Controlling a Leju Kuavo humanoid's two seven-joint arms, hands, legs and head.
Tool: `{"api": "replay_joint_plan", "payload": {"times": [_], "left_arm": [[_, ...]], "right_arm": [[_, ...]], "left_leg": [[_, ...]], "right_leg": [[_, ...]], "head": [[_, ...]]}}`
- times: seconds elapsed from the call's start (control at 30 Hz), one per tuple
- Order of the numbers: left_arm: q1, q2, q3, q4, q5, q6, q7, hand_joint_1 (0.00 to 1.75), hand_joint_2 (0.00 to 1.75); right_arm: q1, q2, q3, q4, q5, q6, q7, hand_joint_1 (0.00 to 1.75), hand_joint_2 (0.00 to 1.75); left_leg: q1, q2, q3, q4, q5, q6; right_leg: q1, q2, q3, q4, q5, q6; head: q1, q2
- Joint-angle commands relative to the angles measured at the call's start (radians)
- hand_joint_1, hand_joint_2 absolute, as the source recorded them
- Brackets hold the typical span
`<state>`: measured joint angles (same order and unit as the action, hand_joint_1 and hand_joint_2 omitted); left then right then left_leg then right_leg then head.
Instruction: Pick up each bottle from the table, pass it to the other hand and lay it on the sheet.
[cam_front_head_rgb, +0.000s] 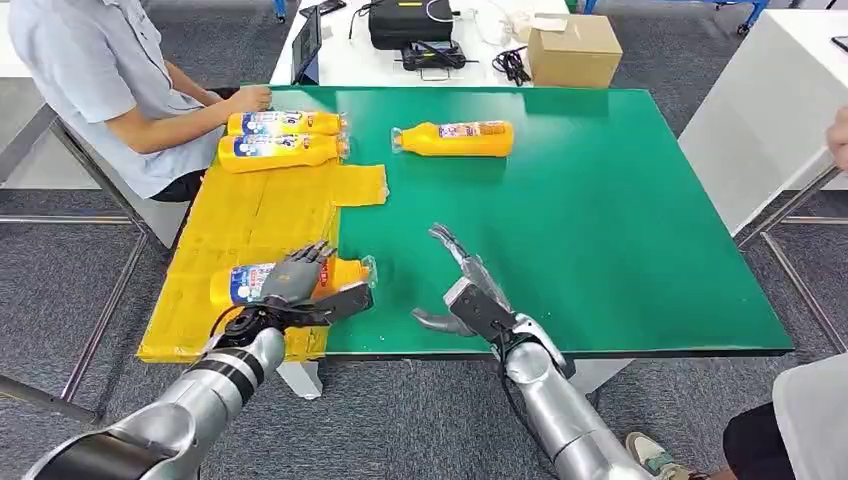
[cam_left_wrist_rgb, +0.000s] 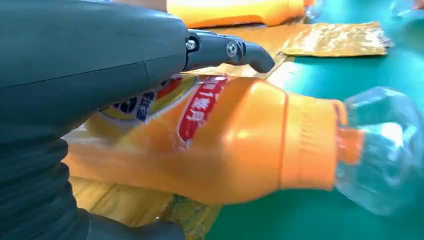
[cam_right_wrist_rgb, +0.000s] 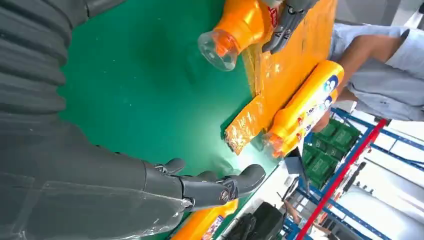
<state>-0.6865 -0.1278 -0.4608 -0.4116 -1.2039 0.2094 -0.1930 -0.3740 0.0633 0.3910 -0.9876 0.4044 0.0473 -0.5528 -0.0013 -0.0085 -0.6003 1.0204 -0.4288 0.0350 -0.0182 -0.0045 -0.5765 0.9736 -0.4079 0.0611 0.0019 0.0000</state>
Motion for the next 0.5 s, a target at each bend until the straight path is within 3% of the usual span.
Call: {"api": "replay_joint_plan", "payload": {"times": [0.03,0.5], "left_arm": [[-0.007,-0.004,-0.053,-0.015,-0.002,0.001,-0.017,0.0,1.75],[0.019,-0.007,-0.106,-0.121,0.051,0.032,-0.034,0.0,1.75]], "right_arm": [[-0.025,-0.009,-0.015,0.026,0.002,0.002,-0.001,0.0,1.75],[-0.016,-0.013,-0.028,0.026,0.006,-0.002,-0.001,0.0,1.75]], "left_leg": [[0.001,0.001,-0.001,0.0,-0.001,-0.002],[0.001,0.001,-0.006,0.0,-0.001,-0.002]], "right_leg": [[0.001,0.0,-0.001,0.001,-0.001,-0.003],[0.001,0.0,-0.006,0.0,-0.001,-0.002]], "head": [[0.0,0.0],[0.0,0.0]]}}
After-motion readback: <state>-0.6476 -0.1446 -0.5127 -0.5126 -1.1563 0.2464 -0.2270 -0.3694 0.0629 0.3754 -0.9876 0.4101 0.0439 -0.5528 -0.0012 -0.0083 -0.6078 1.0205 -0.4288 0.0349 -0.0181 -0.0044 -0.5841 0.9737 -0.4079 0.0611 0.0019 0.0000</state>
